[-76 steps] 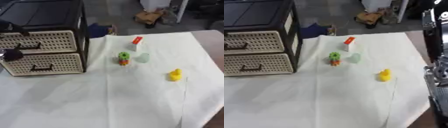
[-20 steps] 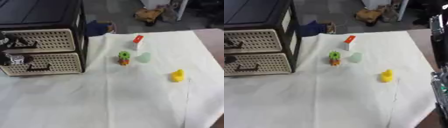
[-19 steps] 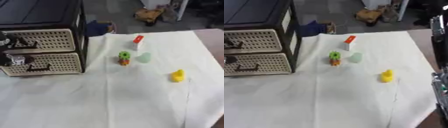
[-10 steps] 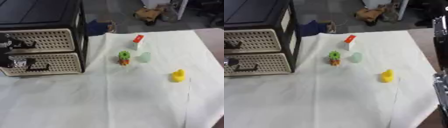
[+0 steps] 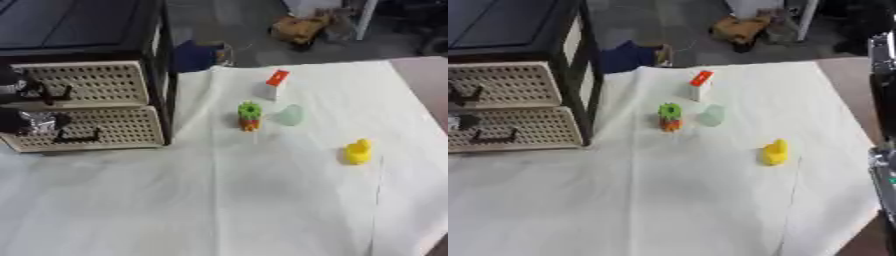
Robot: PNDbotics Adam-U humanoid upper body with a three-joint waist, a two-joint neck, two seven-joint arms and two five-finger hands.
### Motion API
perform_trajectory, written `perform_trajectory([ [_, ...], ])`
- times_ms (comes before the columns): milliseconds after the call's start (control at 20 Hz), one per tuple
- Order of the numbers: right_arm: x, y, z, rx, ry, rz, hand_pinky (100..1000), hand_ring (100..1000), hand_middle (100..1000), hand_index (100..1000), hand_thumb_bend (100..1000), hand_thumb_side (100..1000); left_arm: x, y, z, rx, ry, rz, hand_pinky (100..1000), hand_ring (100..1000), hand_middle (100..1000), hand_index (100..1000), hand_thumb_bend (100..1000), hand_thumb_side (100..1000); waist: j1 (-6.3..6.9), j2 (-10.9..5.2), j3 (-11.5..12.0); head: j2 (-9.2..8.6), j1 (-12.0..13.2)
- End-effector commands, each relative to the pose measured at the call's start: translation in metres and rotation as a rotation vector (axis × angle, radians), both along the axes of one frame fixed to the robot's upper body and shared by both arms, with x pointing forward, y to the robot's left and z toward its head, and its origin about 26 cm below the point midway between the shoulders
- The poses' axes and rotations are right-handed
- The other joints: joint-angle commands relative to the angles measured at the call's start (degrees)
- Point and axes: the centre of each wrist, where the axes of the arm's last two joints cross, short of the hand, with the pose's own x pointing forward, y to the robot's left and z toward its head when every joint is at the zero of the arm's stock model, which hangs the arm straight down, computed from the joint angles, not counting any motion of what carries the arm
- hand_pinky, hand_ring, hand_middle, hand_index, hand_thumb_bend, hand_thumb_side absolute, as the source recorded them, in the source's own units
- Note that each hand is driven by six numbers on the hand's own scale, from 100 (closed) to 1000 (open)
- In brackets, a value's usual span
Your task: Pick up objects from table and place into drawer.
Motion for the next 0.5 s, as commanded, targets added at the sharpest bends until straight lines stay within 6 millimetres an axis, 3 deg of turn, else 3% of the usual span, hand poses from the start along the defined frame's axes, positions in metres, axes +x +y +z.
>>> perform_trajectory([
  [50,-0.005,-0.003,0.009,-0.019,-0.032,-0.009,679,569,566,862,334,1000,-0.008,0.004,0.013,0.01,-0.046,-0.006,100,100,100,752,390,1000,-0.14,-1.46,0.1,-0.52,0.0],
  [500,-0.004,-0.003,0.009,-0.014,-0.036,-0.009,679,571,566,862,330,1000,-0.026,0.0,0.01,0.051,-0.071,-0.044,100,100,100,749,402,1000,-0.37,-1.65,0.4,-0.34,-0.1],
])
